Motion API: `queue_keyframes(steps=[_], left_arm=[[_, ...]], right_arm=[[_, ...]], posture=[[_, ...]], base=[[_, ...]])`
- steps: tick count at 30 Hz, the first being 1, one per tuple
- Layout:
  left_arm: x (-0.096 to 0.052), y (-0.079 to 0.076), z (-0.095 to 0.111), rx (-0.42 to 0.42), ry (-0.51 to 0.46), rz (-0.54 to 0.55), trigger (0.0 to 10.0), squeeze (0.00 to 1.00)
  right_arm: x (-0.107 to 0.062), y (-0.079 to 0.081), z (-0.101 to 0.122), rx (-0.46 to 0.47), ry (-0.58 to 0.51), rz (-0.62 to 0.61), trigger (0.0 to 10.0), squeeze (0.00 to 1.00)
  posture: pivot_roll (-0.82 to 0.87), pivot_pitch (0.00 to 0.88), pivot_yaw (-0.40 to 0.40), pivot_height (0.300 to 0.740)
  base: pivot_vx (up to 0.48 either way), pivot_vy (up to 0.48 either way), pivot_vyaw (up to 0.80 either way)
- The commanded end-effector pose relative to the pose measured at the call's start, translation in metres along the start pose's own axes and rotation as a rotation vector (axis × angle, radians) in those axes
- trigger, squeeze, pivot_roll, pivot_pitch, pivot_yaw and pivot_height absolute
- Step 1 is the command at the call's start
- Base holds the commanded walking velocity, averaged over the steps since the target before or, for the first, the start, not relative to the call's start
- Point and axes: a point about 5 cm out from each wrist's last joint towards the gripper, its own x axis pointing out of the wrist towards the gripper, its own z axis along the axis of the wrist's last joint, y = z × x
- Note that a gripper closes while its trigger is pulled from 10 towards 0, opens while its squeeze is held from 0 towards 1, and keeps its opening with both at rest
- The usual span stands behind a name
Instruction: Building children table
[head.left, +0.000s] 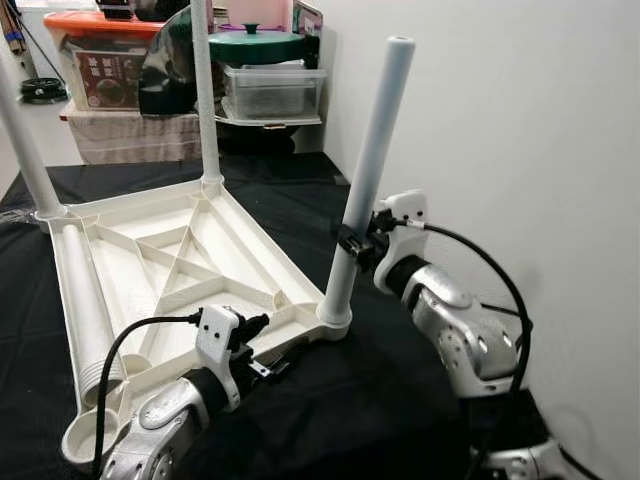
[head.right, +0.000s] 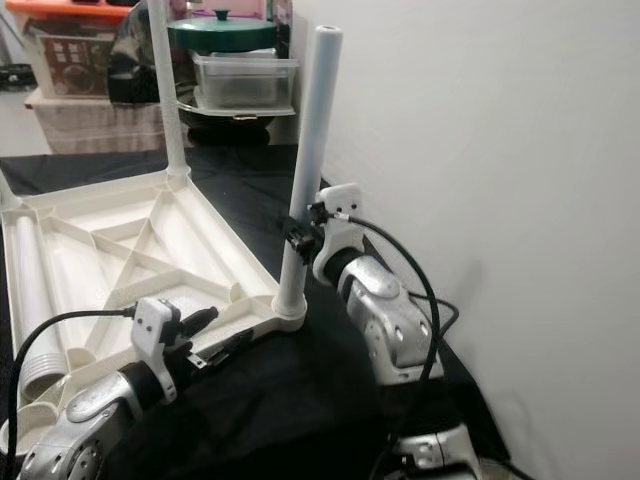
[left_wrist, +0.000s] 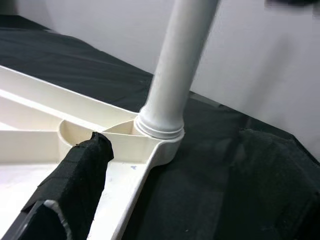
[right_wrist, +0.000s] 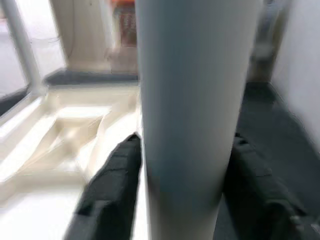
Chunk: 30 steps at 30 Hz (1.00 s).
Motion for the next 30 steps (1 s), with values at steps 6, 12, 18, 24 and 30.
queue_keyframes(steps=[6, 12, 18, 24, 30], left_arm=[[0.004, -0.001, -0.001, -0.006, 0.005, -0.021, 10.0, 0.00], [0.004, 0.001, 0.001, 0.000, 0.003, -0.015, 10.0, 0.00], [0.000, 0.001, 0.000, 0.002, 0.011, -0.008, 10.0, 0.00], [0.001, 0.001, 0.000, 0.006, 0.008, -0.007, 10.0, 0.00], [0.000, 0.000, -0.001, 0.005, 0.011, -0.011, 10.0, 0.00]], right_arm=[[-0.014, 0.015, 0.024, -0.044, -0.127, 0.372, 10.0, 0.00], [-0.062, 0.031, 0.037, -0.024, -0.190, 0.925, 0.0, 0.00], [-0.031, 0.017, 0.002, -0.051, 0.002, 0.613, 0.0, 0.00], [0.001, -0.035, -0.039, -0.077, 0.231, -0.219, 0.0, 0.00], [-0.006, -0.003, -0.035, 0.021, 0.135, -0.081, 10.0, 0.00]], posture=[[-0.03, 0.000, -0.088, 0.740], [-0.01, 0.000, -0.101, 0.740], [0.00, 0.000, -0.104, 0.740], [0.01, 0.000, -0.110, 0.740], [0.00, 0.000, -0.103, 0.740]], base=[[0.000, 0.000, 0.00], [0.000, 0.000, 0.00], [0.000, 0.000, 0.00], [0.000, 0.000, 0.00], [0.000, 0.000, 0.00]])
